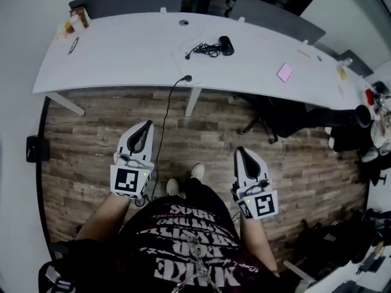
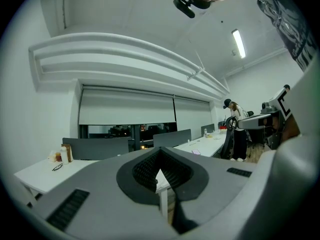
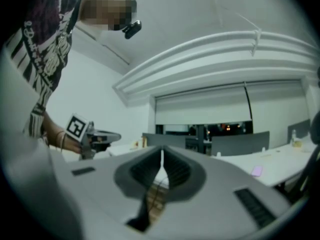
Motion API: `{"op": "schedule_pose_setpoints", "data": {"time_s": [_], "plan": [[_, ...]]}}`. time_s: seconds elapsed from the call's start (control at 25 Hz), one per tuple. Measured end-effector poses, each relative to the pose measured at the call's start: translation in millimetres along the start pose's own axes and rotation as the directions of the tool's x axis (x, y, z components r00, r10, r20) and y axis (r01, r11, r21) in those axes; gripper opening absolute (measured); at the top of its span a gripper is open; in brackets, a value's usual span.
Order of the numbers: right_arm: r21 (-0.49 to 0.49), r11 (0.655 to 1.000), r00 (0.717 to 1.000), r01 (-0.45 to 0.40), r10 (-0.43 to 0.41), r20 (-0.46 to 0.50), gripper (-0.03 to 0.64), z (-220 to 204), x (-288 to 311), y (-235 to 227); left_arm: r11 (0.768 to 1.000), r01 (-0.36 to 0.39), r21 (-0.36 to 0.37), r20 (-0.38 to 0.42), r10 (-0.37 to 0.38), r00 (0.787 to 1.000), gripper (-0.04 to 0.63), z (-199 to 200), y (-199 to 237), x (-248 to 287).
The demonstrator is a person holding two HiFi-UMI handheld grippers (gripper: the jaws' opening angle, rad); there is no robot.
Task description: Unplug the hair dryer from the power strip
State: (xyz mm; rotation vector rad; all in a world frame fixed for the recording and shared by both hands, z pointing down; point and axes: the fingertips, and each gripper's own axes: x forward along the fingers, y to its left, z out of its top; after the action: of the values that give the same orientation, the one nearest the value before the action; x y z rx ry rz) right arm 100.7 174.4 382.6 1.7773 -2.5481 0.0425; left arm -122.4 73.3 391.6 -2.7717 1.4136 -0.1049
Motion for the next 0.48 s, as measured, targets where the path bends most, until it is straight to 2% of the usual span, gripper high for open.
{"op": "schedule_pose_setpoints", "data": {"time_s": [0.24, 0.36, 0.48], "plan": [[-0.002, 1.0, 1.0, 0.012, -0.012, 0.005, 0.037, 2, 1, -18, 1.0, 0.011, 0.002, 0.019, -0.011, 1.0, 0.023, 5, -10, 18], [-0.013, 1.0, 1.0, -0.002, 0.002, 0.008, 0.037, 3, 4, -21, 1.0, 0.011, 0.02, 0.033, -0.011, 0.999, 0.023, 7, -10, 25], [-0.018, 1.0, 1.0, -0.015, 0.015, 0.003, 0.037, 3, 9, -28, 1.0, 0.0, 0.007, 0.027, 0.0, 1.0, 0.023, 9, -11, 35]]}}
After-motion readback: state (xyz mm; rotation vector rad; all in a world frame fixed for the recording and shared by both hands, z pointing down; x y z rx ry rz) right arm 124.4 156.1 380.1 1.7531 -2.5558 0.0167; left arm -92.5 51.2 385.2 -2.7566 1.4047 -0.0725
